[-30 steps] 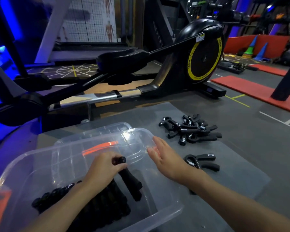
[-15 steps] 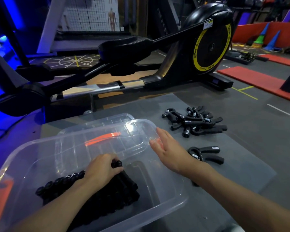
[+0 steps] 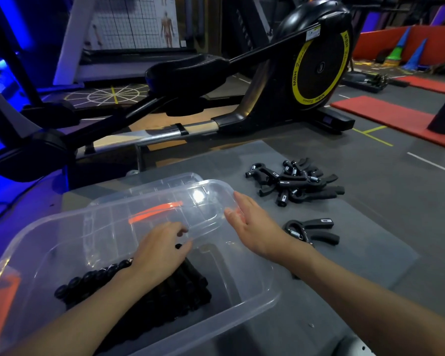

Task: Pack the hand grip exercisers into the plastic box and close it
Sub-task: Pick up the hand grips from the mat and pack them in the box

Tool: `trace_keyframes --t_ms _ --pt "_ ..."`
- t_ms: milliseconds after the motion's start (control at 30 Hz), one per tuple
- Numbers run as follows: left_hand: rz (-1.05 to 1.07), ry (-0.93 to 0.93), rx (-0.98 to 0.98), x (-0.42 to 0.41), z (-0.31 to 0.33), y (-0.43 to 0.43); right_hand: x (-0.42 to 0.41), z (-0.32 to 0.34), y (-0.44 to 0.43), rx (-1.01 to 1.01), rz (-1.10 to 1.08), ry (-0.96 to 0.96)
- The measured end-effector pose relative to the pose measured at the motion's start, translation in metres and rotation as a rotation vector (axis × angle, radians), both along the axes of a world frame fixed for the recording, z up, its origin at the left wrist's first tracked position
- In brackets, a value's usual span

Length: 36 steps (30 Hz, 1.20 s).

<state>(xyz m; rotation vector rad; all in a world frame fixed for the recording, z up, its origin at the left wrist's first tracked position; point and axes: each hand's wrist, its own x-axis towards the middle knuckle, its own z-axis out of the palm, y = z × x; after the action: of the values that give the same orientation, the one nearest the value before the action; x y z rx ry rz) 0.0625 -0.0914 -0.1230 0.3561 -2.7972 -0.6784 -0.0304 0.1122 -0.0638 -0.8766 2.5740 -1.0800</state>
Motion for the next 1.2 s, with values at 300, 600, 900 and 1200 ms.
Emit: trace_keyframes --t_ms 300,600,900,1200 --pt "-0.248 0.236 0.058 -0.043 0.062 0.086 -0.026 -0.031 0.056 -0.141 -0.371 -0.07" --pt "-0.302 0.063 -0.155 -0.062 0.043 0.108 -0.033 -0.105 0.139 0.384 -0.521 -0.12" --pt "-0.298 0.046 -0.182 -0.061 0.045 0.11 -0.038 -0.129 0.135 0.439 -0.448 -0.087" --pt "-0.299 -0.005 -0.173 -0.06 0.048 0.111 -0.034 -0.137 0.127 0.518 -0.464 -0.078"
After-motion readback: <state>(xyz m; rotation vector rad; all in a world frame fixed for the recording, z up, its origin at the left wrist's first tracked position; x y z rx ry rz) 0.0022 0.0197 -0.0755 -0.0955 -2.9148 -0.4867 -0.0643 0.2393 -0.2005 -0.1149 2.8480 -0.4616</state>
